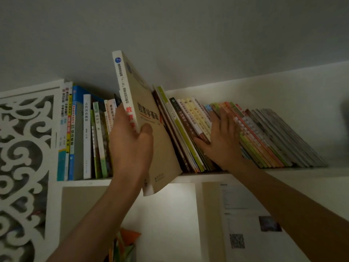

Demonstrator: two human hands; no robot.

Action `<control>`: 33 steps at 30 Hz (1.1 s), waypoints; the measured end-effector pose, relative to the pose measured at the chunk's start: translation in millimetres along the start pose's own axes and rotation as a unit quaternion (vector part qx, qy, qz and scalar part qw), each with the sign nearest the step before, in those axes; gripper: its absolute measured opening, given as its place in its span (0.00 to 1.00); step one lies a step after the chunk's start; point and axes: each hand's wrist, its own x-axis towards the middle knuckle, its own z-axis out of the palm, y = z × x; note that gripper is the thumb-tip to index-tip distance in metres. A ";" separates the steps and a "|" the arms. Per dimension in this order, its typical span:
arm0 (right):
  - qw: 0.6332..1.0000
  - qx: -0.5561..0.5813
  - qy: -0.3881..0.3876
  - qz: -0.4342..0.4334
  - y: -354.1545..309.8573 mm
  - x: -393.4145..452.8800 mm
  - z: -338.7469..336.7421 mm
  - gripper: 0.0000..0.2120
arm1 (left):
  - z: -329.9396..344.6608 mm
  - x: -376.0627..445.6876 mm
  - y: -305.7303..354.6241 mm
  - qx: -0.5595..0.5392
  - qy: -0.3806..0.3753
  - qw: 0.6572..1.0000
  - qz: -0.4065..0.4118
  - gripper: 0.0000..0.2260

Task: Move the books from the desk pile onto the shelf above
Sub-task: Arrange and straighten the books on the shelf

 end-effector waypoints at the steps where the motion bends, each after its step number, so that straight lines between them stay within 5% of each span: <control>1: 1.000 -0.008 -0.011 -0.002 -1.6 0.3 0.1 0.43 | -3.3 -1.2 4.8 -0.009 0.003 1.000 0.007 0.16; 8: 0.995 -0.077 -0.046 -0.031 -3.6 18.0 -9.4 0.49 | -8.3 9.1 44.3 -0.012 0.042 0.996 0.077 0.18; 25: 0.996 -0.076 -0.038 -0.007 25.8 28.4 -22.6 0.49 | 29.0 12.2 36.6 -0.157 0.039 0.986 -0.037 0.16; 33: 0.996 -0.073 -0.042 -0.022 36.3 30.5 -23.3 0.51 | 53.3 17.3 25.3 -0.076 0.046 0.996 -0.003 0.20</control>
